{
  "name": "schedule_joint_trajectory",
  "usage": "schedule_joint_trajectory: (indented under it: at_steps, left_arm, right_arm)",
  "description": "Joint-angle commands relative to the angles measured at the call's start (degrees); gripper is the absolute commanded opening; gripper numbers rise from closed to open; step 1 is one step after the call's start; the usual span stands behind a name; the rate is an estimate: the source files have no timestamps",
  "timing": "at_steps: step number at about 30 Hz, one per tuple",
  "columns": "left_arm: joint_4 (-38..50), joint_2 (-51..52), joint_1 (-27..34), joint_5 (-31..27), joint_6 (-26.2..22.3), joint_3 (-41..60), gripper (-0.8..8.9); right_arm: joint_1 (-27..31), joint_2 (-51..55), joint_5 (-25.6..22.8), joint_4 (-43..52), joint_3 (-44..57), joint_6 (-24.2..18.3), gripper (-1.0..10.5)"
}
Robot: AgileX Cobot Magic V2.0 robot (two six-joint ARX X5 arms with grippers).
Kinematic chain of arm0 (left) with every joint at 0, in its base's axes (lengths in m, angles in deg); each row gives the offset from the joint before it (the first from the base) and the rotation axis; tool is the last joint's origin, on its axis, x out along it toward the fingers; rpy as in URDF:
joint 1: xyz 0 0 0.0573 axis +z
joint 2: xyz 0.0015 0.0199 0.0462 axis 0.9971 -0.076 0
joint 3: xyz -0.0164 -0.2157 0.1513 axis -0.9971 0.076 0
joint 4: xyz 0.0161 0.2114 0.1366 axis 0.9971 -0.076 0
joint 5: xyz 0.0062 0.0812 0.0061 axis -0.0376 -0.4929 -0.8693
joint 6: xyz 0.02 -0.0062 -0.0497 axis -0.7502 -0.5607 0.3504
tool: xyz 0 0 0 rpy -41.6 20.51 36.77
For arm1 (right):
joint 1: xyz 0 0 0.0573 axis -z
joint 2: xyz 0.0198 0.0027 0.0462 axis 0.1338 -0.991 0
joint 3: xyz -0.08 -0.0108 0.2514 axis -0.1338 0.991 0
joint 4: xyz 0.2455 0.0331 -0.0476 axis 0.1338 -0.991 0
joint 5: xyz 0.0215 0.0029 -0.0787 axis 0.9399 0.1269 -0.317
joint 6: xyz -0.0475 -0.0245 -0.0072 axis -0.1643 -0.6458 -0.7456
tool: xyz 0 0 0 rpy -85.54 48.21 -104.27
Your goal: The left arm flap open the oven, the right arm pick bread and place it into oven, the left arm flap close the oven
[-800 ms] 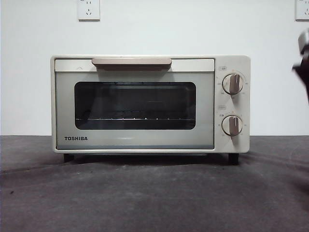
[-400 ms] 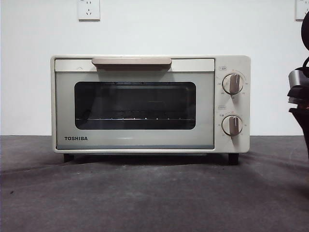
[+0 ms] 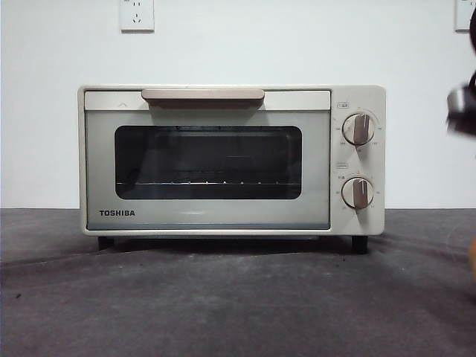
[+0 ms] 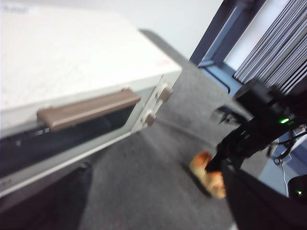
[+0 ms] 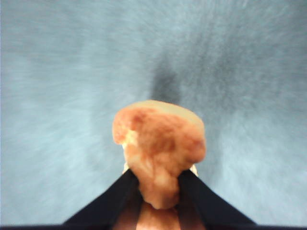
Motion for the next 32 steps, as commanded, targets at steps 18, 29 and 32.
schedule_joint_trajectory:
  at_steps: [18,29,32]
  left_arm:
    - [-5.2,-23.1,-4.7,-6.6,-10.8,-18.9,0.16]
    - [-5.0,-34.9,-9.9,-12.8,-21.4,-24.2,0.16]
    - [-4.1,-37.0,-10.4,-15.1,-23.6,-24.2,0.16]
  right_arm:
    - [-0.3,36.6,8.4,-6.5,-10.9,0.7,0.8]
    - [-0.3,47.4,8.8,-5.6,-10.9,5.7,0.8]
    - [-0.3,48.1,8.8,-5.6,-10.9,5.7,0.8]
